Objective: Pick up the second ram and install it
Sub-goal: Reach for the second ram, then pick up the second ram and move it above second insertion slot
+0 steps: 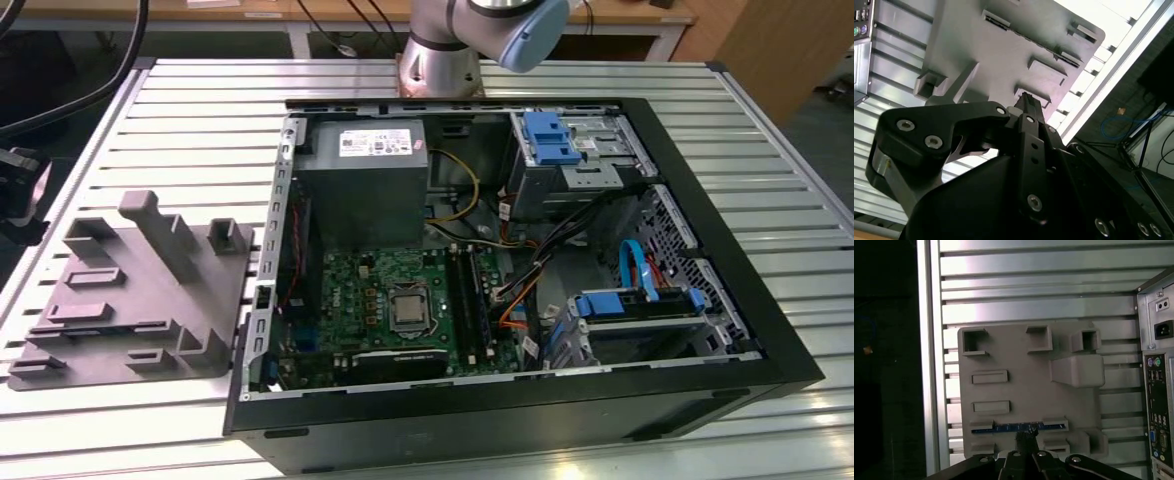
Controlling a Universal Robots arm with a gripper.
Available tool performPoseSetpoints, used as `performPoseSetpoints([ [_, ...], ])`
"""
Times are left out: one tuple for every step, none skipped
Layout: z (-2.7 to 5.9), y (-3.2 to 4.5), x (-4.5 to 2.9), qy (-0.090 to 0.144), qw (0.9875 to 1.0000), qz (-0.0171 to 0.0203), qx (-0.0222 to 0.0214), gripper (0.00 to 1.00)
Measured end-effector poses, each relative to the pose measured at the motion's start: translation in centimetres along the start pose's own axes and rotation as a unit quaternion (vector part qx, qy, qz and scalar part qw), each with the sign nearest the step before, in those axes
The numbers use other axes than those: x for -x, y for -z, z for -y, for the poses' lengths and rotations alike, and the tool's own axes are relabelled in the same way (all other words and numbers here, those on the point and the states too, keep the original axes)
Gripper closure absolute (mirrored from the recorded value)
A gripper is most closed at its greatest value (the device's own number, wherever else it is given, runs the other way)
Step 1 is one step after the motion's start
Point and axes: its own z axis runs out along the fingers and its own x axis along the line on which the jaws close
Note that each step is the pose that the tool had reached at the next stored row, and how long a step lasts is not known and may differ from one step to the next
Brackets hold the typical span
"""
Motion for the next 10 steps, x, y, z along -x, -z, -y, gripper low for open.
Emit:
performPoseSetpoints([
  [0.00, 0.00, 0.00, 0.000, 1.0000, 0.0000, -0.0001, 0.90],
  [0.01, 0.01, 0.00, 0.000, 1.0000, 0.0000, -0.0009, 0.90],
  [0.00, 0.01, 0.00, 0.000, 1.0000, 0.0000, -0.0018, 0.90],
  [0.01, 0.01, 0.00, 0.000, 1.0000, 0.0001, -0.0019, 0.90],
  [0.00, 0.01, 0.00, 0.000, 1.0000, 0.0001, -0.0020, 0.90],
  [0.01, 0.00, 0.00, 0.000, 1.0000, 0.0001, -0.0021, 0.90],
  [0.01, 0.00, 0.00, 0.000, 1.0000, 0.0001, -0.0022, 0.90],
  [0.01, 0.00, 0.00, 0.000, 1.0000, 0.0002, -0.0023, 0.90],
  [0.01, 0.00, 0.00, 0.000, 1.0000, 0.0001, -0.0024, 0.90],
  [0.01, 0.01, 0.00, 0.000, 1.0000, 0.0001, -0.0025, 0.90],
])
